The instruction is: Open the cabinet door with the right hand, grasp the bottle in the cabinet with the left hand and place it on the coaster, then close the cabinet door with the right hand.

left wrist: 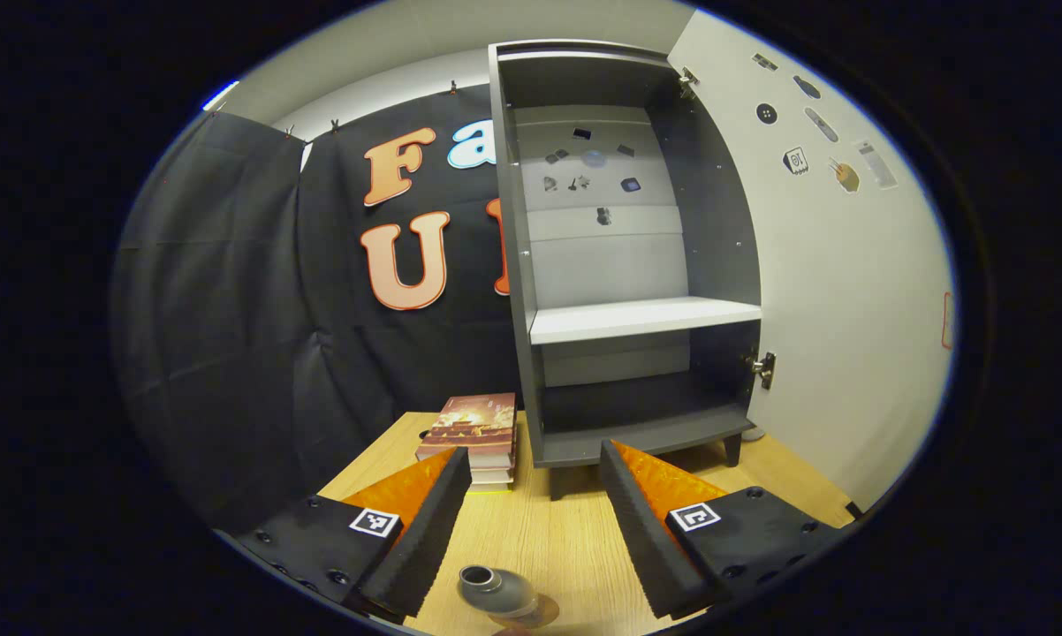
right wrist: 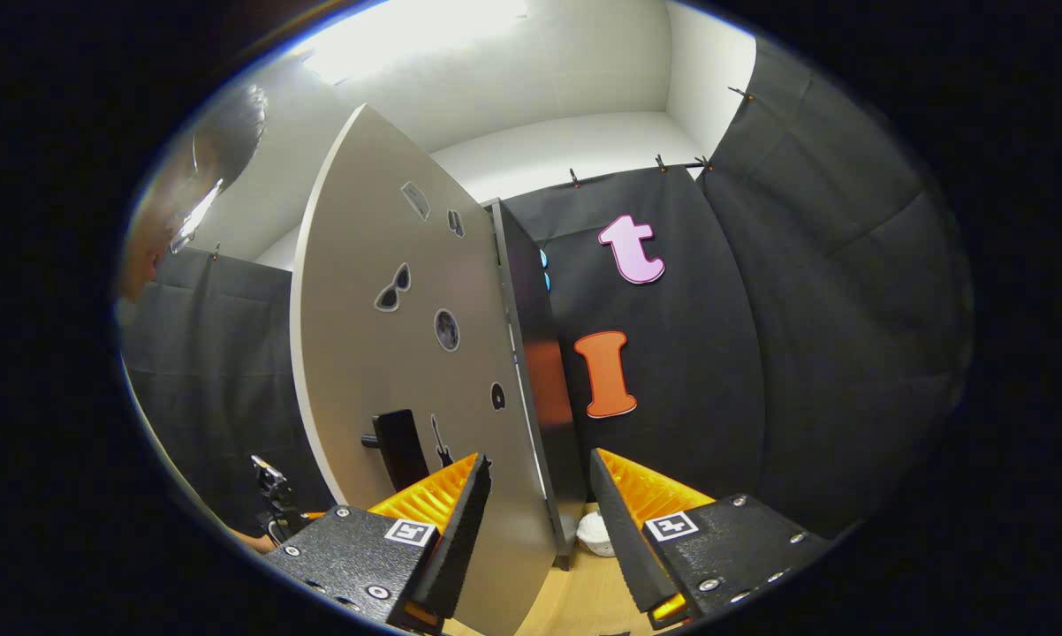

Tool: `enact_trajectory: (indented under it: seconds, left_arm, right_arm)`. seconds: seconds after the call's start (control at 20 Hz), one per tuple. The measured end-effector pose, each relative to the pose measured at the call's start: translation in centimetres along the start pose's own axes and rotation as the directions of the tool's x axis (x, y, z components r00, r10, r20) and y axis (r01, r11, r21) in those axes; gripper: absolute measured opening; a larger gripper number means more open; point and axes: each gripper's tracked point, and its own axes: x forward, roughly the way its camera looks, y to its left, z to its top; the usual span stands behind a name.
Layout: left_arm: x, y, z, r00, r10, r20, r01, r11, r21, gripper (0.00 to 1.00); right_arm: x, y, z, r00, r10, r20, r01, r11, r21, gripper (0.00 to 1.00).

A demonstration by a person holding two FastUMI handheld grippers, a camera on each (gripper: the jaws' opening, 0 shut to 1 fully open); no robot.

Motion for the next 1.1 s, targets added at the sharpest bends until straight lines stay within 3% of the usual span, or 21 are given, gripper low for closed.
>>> enact_trajectory:
  seconds: [0.2,0.35,0.6,1.1]
  left_arm:
    - [0.6,-1.0,3.2,0.999,-0.039,0.019,0.039,0.999,-0.004,0.93]
    - [1.1,-1.3,5.2,0.998,-0.048,0.039,0.048,0.999,0.013,0.96]
    - [2.0,-1.9,6.1,0.996,-0.074,0.044,0.072,0.996,0.051,0.97]
    - [2.7,0.2,6.3,0.997,-0.073,0.012,0.073,0.997,-0.006,0.95]
  right_arm:
    - [0.1,0.7,-1.9,0.997,0.057,-0.047,-0.056,0.998,0.017,0.71]
    - [0.6,3.0,-3.0,0.986,0.148,-0.075,-0.146,0.989,0.032,0.72]
    - [0.8,3.1,-5.2,0.973,0.177,-0.149,-0.173,0.984,0.040,0.72]
    - [0.1,5.7,-5.6,0.947,0.279,-0.161,-0.266,0.959,0.093,0.71]
